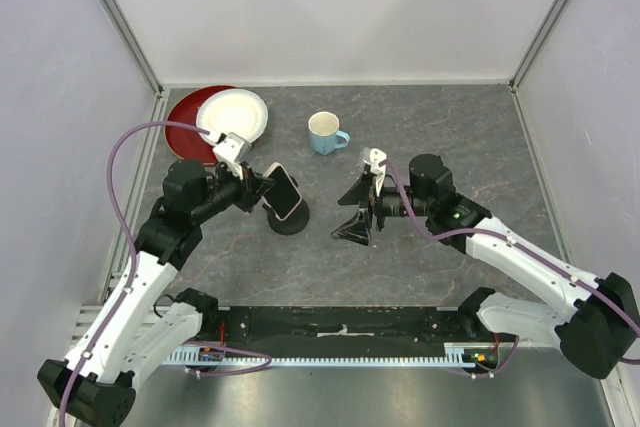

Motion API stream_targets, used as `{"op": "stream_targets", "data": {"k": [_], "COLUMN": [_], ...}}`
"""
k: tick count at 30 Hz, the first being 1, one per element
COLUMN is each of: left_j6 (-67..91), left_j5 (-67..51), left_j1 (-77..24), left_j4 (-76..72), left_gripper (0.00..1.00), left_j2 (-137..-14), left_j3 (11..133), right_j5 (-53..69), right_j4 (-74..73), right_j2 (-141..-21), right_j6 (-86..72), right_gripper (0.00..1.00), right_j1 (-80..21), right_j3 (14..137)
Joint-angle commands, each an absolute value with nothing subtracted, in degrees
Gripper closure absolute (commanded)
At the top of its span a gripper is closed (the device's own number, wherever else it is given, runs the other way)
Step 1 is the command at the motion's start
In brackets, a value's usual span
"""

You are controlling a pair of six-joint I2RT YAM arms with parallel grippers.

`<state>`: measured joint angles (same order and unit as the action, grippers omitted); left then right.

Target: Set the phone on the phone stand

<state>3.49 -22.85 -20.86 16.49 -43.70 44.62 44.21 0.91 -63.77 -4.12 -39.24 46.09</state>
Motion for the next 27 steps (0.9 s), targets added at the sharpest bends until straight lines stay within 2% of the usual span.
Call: {"op": "stream_targets", "data": {"k": [1, 9, 14, 17, 21, 27], "left_j6": [0.35, -1.74, -6.14, -8.52, -8.27, -6.07], "left_j5": [-2.16, 12.28, 13.27, 7.84, -2.95, -9.13], "left_j1": [-20.65, -20.3, -18.2, -12.59, -0.3, 10.01], "left_j4": [20.45, 24.69, 23.82, 22.42, 20.31, 16.71], "left_gripper": [0.98, 0.98, 0.98, 0.98, 0.98, 0.98], "left_j2": [-44.91, -49.74, -52.55, -53.17, -54.14, -56.16], "left_j3": [52.62, 61.07, 63.54, 64.42, 65.04, 64.43], "right_j5": [41.57, 42.01, 42.19, 42.71, 42.98, 43.5], "right_j4": [10.01, 15.98, 19.33, 19.86, 17.85, 14.94], "right_j2": [-59.68, -55.82, -53.62, -52.21, -49.93, -48.43], "right_j6": [-10.01, -17.12, -21.0, -22.32, -23.03, -23.12], "right_gripper": [0.02, 0.02, 0.02, 0.02, 0.02, 0.02], "right_j1": [-39.29, -39.29, -39.38, -39.46, -39.55, -39.64], "right_j3": [42.72, 37.89, 34.55, 33.4, 32.87, 33.66]}}
